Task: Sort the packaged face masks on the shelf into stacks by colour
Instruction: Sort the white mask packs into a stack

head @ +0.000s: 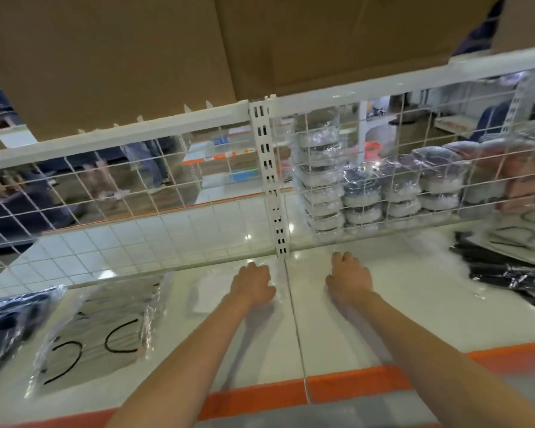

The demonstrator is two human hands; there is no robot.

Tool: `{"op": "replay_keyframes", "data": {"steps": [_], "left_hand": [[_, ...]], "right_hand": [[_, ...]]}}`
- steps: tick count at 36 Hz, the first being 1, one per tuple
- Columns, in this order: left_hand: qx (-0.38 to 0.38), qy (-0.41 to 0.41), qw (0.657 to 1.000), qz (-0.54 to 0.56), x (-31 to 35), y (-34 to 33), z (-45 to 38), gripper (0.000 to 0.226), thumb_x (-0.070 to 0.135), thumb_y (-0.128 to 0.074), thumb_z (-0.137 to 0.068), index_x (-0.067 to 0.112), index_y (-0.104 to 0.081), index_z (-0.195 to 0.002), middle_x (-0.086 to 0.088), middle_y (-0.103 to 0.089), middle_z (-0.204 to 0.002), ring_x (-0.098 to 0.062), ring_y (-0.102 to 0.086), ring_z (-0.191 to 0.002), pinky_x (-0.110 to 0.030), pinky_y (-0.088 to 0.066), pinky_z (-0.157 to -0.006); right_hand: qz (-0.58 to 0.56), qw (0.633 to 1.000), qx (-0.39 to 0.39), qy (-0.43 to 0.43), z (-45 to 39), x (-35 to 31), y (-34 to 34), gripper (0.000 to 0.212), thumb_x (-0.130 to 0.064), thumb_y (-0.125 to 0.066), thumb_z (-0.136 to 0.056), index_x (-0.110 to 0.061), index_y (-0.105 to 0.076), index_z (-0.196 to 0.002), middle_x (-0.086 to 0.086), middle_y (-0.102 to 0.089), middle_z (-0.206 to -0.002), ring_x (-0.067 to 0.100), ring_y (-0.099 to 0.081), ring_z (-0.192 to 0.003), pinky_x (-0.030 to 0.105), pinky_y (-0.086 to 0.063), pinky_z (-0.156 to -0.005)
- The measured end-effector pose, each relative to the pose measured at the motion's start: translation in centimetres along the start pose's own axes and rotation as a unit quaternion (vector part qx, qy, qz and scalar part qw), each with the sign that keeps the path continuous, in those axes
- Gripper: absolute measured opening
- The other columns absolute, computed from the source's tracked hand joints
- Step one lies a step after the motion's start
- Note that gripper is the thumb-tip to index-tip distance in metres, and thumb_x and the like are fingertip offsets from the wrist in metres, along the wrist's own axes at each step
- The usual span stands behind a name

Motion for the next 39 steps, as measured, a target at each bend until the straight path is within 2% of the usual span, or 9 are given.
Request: {"op": "replay_keyframes", "data": {"steps": [12, 19, 23, 25, 28, 31, 33, 36, 39], "left_hand": [[-0.004, -0.094, 0.983, 0.156, 13.6, -2.6, -1.9, 0.03, 0.021, -0.058, -0.087, 0.01, -0.059, -0.116, -0.01, -0.059, -0.113, -0.022, -0.055, -0.106, -0.023, -0.039, -0.083], [-0.013, -0.113, 0.973, 0.2, 17.3, -3.4, -2.2, 0.029, 0.02, -0.061, -0.087, 0.008, -0.061, -0.113, -0.009, -0.063, -0.108, -0.023, -0.059, -0.102, -0.025, -0.042, -0.085], [-0.018, -0.101, 0.965, 0.242, 18.5, -3.5, -2.4, 0.025, 0.018, -0.062, -0.086, 0.008, -0.063, -0.109, -0.008, -0.065, -0.107, -0.022, -0.061, -0.099, -0.024, -0.044, -0.083], [-0.024, -0.092, 0.96, 0.264, 19.1, -3.7, -2.6, 0.022, 0.02, -0.061, -0.087, 0.009, -0.064, -0.105, -0.007, -0.066, -0.107, -0.02, -0.062, -0.096, -0.023, -0.045, -0.081], [-0.053, -0.081, 0.942, 0.321, 20.4, -3.9, -2.7, 0.021, 0.03, -0.06, -0.09, 0.01, -0.063, -0.097, -0.007, -0.066, -0.1, -0.02, -0.064, -0.088, -0.024, -0.05, -0.069], [-0.096, -0.044, 0.902, 0.418, 22.0, -4.0, -2.4, 0.031, 0.045, -0.057, -0.09, 0.015, -0.057, -0.081, -0.006, -0.064, -0.089, -0.021, -0.064, -0.08, -0.028, -0.052, -0.069], [-0.117, -0.022, 0.873, 0.472, 22.9, -4.3, -2.6, 0.029, 0.044, -0.057, -0.09, 0.017, -0.056, -0.081, -0.007, -0.064, -0.088, -0.021, -0.064, -0.076, -0.032, -0.054, -0.072], [-0.102, 0.002, 0.861, 0.498, 23.7, -5.1, -3.2, 0.019, 0.028, -0.06, -0.091, 0.008, -0.06, -0.09, -0.01, -0.065, -0.084, -0.02, -0.062, -0.066, -0.03, -0.051, -0.065], [-0.089, 0.024, 0.864, 0.495, 23.8, -6.0, -4.0, 0.008, 0.006, -0.057, -0.086, 0.001, -0.062, -0.09, -0.012, -0.062, -0.074, -0.019, -0.058, -0.057, -0.028, -0.048, -0.061]], "right_hand": [[0.069, 0.988, 0.017, -0.139, 1.8, 18.7, 4.2, 0.038, -0.019, -0.039, -0.094, -0.012, -0.042, -0.132, 0.007, -0.041, -0.137, 0.026, -0.036, -0.13, 0.038, -0.034, -0.103], [0.151, 0.984, 0.015, -0.094, 1.9, 19.6, 4.9, 0.036, -0.016, -0.04, -0.094, -0.015, -0.05, -0.129, 0.005, -0.046, -0.134, 0.024, -0.036, -0.131, 0.042, -0.025, -0.11], [0.182, 0.98, 0.038, -0.067, 2.3, 18.6, 4.8, 0.031, -0.015, -0.042, -0.095, -0.014, -0.055, -0.122, 0.005, -0.054, -0.126, 0.024, -0.043, -0.123, 0.039, -0.029, -0.107], [0.158, 0.984, 0.041, -0.066, 2.4, 18.2, 4.7, 0.03, -0.017, -0.041, -0.095, -0.014, -0.055, -0.121, 0.005, -0.055, -0.123, 0.025, -0.045, -0.121, 0.039, -0.03, -0.105], [0.046, 0.995, 0.057, -0.073, 2.2, 17.6, 5.2, 0.029, -0.023, -0.04, -0.095, -0.015, -0.056, -0.118, 0.006, -0.056, -0.118, 0.026, -0.049, -0.115, 0.039, -0.036, -0.099], [-0.127, 0.989, 0.07, -0.018, 2.1, 16.7, 5.9, 0.024, -0.023, -0.047, -0.094, -0.011, -0.062, -0.109, 0.011, -0.062, -0.111, 0.029, -0.057, -0.104, 0.033, -0.042, -0.085], [-0.183, 0.982, 0.033, 0.028, 2.3, 16.2, 6.1, 0.025, -0.026, -0.05, -0.095, -0.012, -0.064, -0.11, 0.008, -0.065, -0.113, 0.026, -0.058, -0.105, 0.031, -0.042, -0.087], [-0.144, 0.989, 0.001, 0.028, 2.6, 17.2, 6.2, 0.032, -0.035, -0.042, -0.098, -0.021, -0.061, -0.12, 0.003, -0.059, -0.127, 0.025, -0.05, -0.117, 0.037, -0.04, -0.099], [-0.065, 0.996, 0.005, -0.058, 2.9, 20.4, 6.4, 0.037, -0.029, -0.039, -0.098, -0.019, -0.05, -0.132, 0.006, -0.043, -0.141, 0.028, -0.037, -0.129, 0.041, -0.035, -0.105]]}}
Point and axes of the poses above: each hand's wrist, its own z-axis away from the middle knuckle, its own y-axis out of the back of the hand, x = y × z, the point moved 4 cm from there along -z, towards the middle knuckle
